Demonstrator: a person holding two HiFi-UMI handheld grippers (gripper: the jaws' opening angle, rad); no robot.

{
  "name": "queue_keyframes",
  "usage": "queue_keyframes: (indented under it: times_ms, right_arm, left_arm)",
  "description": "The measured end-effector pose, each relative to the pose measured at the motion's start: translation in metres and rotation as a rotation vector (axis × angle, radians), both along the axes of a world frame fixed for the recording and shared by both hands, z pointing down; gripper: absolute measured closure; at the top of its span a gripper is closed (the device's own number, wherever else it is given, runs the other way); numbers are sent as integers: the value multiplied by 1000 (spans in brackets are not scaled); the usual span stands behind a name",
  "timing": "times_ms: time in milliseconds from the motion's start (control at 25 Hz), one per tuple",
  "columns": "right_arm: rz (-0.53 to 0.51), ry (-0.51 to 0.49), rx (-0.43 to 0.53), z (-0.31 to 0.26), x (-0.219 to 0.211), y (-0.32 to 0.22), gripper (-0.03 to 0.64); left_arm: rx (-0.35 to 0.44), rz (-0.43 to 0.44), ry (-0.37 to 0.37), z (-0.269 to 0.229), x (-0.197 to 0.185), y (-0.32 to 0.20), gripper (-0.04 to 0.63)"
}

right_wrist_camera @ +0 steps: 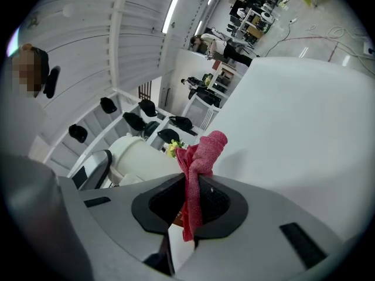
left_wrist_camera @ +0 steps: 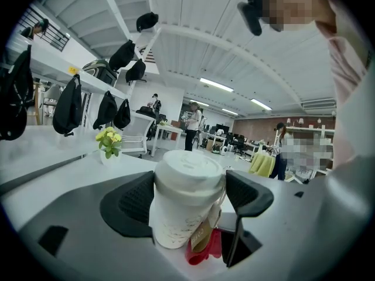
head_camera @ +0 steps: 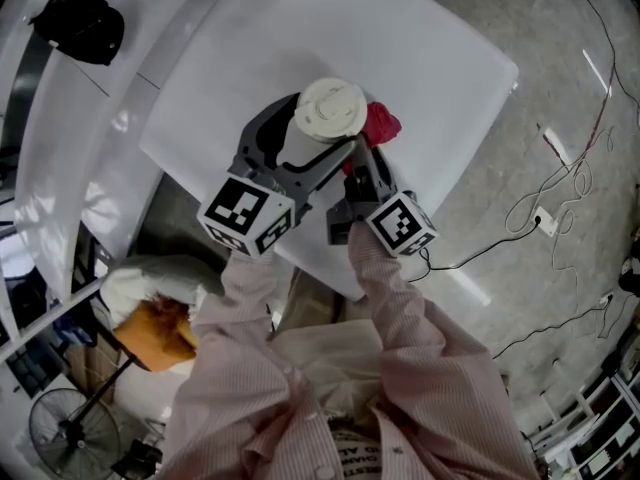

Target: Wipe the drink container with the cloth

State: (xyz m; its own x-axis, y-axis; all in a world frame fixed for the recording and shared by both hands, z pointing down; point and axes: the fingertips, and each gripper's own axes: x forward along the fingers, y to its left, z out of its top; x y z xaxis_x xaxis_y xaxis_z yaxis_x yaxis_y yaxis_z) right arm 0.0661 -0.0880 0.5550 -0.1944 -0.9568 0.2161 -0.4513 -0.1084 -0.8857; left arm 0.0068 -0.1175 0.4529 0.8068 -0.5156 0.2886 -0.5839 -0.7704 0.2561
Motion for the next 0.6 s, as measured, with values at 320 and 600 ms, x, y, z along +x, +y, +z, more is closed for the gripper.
queue_keyframes:
  times_ms: [320, 600]
  right_arm:
    - [-4, -2, -35, 13, 1, -4, 572]
    - [-41, 20, -47, 16, 2, -6, 572]
  left_arm:
    - [3, -9, 2, 1, -1, 0, 221]
    - [-1, -13, 8, 1, -1, 1, 221]
